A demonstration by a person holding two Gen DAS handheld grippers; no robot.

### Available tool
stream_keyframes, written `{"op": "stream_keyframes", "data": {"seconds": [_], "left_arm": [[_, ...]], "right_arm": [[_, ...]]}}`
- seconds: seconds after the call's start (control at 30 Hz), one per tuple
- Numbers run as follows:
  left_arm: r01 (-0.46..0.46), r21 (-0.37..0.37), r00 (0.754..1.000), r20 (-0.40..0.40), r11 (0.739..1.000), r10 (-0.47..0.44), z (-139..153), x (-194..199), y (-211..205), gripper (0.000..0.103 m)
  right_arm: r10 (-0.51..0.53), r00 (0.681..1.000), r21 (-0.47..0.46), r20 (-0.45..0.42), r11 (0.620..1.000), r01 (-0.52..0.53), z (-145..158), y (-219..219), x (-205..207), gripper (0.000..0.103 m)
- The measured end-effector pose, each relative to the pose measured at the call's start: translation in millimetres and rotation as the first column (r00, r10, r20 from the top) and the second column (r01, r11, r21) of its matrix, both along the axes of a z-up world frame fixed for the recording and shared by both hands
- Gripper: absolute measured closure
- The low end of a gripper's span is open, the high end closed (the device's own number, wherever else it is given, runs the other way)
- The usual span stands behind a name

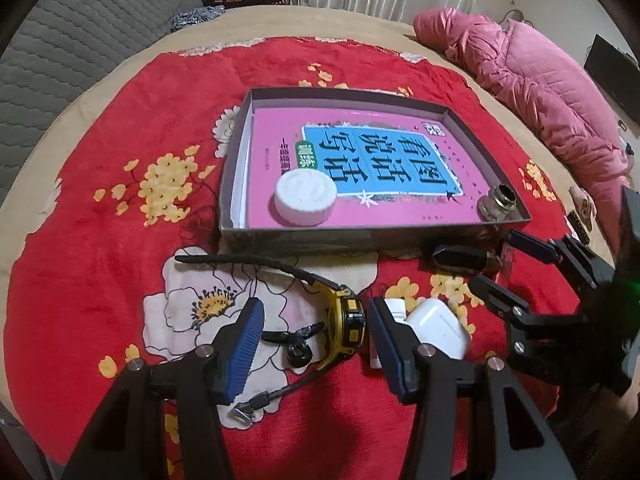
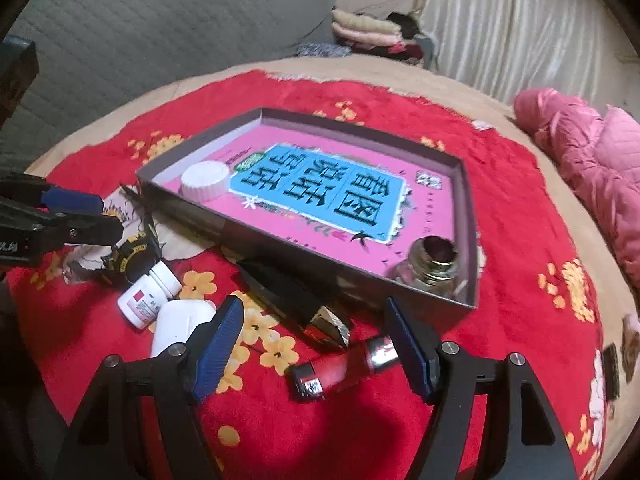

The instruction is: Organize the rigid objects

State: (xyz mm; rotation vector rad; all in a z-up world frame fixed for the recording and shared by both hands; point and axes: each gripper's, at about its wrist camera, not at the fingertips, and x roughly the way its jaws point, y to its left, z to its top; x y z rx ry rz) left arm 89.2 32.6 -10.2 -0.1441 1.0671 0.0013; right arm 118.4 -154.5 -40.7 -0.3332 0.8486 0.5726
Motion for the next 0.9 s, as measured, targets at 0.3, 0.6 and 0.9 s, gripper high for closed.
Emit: {"op": "stream_keyframes", "data": {"seconds": [0.3,0.6,0.9], "left_arm": [[0.003,-0.011,1.0,-0.024,1.0,-0.003,-10.1,3.0,4.7,0.049],[0.018,-0.006,0.999,-0.037,1.0,-0.018,-9.4,2.8,1.9,0.049],[0.044,-0.003,0.997,-0.063,0.999,-0.044,-13.4,0.6,-7.4,0.049]], "right_arm": [[0.112,0.984,-0.013,-0.136,0.993,-0.115,-24.9,14.6,18.2,0.028],[0.133,0.964,0.11,-0.231,0.988,-0.11,-18.0,5.9,14.9,0.028],[0.117,0.977,0.088,-0.181,0.991,-0.102,-22.4,14.2,19.6,0.041]]}}
